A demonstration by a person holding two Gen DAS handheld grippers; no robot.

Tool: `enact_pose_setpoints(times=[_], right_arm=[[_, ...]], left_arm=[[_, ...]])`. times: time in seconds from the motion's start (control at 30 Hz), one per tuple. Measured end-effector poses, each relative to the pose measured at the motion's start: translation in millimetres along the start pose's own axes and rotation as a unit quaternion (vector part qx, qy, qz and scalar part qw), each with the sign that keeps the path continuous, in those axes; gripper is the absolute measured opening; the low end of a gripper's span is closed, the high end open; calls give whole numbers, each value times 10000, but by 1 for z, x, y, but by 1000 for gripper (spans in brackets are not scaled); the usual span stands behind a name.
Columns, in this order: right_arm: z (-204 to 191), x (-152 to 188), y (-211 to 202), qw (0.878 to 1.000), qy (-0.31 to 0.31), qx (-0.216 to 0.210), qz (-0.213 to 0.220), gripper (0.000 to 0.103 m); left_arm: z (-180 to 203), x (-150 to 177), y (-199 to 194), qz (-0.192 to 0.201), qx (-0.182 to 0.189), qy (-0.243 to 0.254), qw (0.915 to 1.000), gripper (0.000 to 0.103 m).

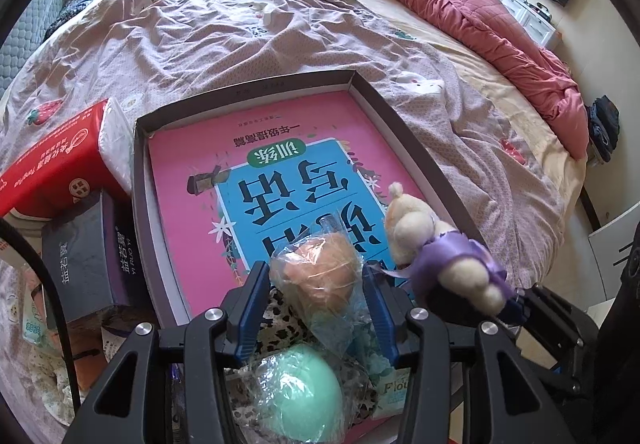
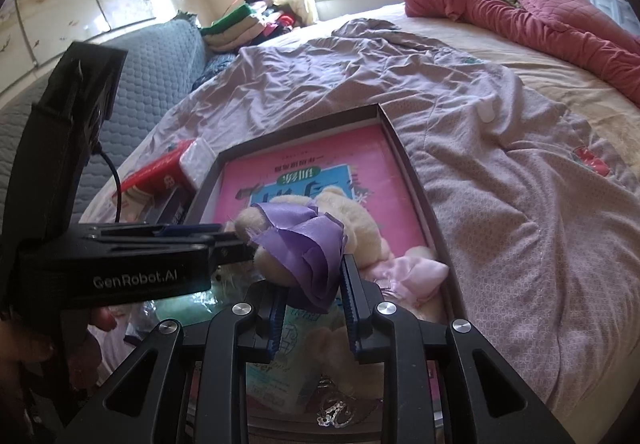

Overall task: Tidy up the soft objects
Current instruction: 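Set the bread bag on the tray with left tool while right tool lowers plush, then withdraw both open tools from the tray back toward the pile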

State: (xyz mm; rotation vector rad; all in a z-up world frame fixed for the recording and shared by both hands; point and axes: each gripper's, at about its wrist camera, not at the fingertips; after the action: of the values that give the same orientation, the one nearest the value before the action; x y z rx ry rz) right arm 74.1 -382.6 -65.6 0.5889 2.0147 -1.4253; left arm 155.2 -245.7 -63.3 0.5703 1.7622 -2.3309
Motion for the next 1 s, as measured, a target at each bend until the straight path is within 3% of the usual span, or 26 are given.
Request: enact_pose_setpoints(times=[1.0], right_arm=[[-9,1,9,9996,-117,98,-239,32]], left_arm=[[-21,2,-21,-22,51,-321,9995,58]])
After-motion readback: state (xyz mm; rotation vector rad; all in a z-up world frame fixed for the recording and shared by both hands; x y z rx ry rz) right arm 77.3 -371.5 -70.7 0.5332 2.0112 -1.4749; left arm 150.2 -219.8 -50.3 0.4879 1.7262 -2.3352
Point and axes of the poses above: each gripper's, at about its wrist camera, not at the fingertips, and y roughly the way its jaws point, z to its right, x to its underside, and after that the axes turned 7 degrees about -y, right-handed
